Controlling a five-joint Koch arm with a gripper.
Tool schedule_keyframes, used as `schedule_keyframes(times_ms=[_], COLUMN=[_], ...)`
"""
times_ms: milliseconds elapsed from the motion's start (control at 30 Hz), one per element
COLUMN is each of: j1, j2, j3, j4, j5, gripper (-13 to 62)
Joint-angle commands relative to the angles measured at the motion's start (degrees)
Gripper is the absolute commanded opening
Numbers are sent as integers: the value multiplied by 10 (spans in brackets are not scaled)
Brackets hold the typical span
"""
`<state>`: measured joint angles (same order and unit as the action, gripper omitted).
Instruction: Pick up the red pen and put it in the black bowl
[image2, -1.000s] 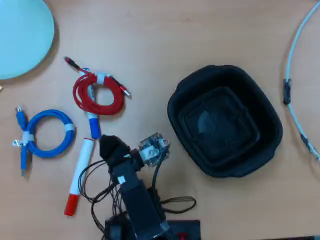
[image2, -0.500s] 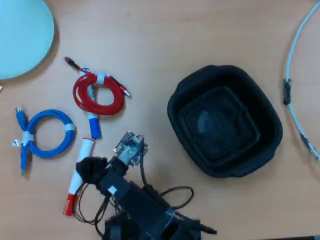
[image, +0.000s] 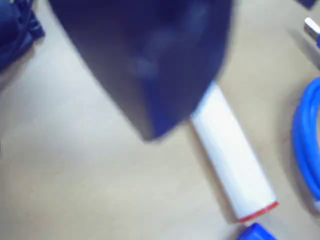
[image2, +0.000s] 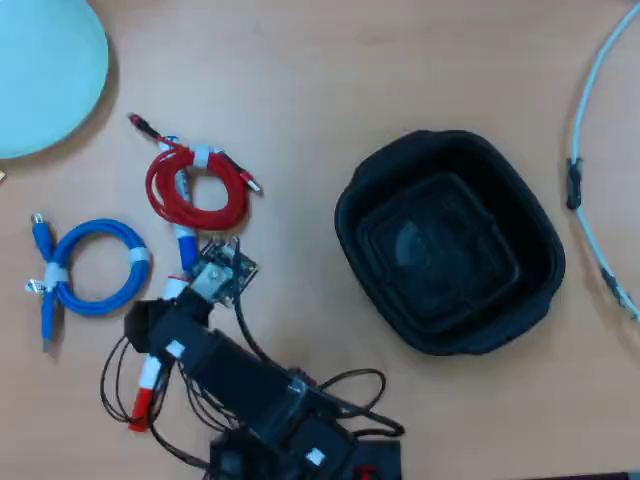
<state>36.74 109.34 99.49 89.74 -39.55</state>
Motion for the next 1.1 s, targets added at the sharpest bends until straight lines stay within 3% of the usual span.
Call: schedule_keyframes(times_ms=[0,333,1067], j1=[-3,-56,-139], j2=[-29,-151,-271], j3=[-49,-53,-91], j4=[23,19,-50], j5=[36,69,232], gripper=[437,437,437])
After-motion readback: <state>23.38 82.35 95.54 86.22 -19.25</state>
